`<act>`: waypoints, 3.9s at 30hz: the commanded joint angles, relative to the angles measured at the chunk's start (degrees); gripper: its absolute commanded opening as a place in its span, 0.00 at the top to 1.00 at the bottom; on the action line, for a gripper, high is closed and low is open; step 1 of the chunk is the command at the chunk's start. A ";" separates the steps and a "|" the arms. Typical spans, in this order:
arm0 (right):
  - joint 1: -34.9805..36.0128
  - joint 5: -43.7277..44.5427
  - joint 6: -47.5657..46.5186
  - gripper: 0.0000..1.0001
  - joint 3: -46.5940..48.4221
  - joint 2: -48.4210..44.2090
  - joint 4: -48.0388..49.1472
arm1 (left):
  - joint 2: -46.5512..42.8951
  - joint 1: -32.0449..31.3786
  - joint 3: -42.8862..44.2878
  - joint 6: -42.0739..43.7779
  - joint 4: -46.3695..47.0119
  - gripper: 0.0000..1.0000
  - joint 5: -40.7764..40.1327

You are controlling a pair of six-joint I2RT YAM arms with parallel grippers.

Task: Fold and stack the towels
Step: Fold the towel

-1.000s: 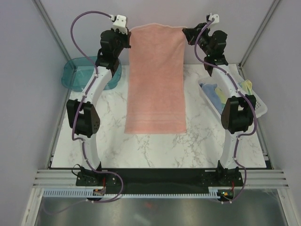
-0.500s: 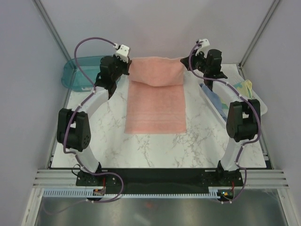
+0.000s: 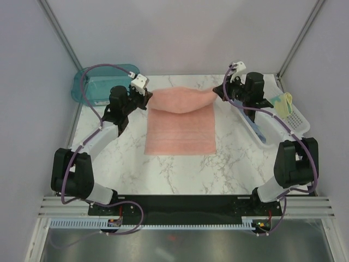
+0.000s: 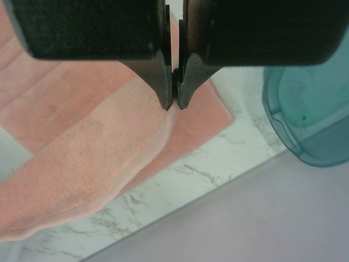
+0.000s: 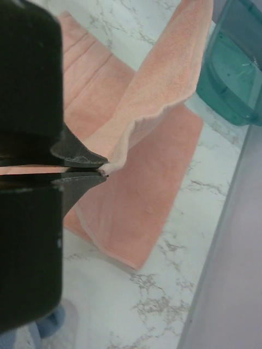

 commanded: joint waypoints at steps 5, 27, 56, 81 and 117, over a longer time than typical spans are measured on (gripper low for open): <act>3.11 0.16 0.32 1.00 -10.00 -8.72 -1.13 | -7.09 -0.07 -7.30 -2.49 -3.11 0.98 6.42; 9.35 11.76 10.51 1.00 -30.76 -24.72 -3.85 | -10.97 -1.38 -13.99 -3.63 -22.98 0.92 4.68; 10.57 30.68 47.11 0.53 -23.92 -23.79 -25.16 | -14.83 -0.59 -8.89 -48.02 -36.54 0.31 -13.63; 11.90 21.69 3.75 0.50 0.09 9.81 -30.84 | 4.85 -1.38 -5.28 -28.59 -31.51 0.49 -2.88; 9.52 18.61 2.34 1.00 -5.01 2.62 -32.16 | 3.28 -2.17 -3.97 -26.48 -34.06 0.98 -6.84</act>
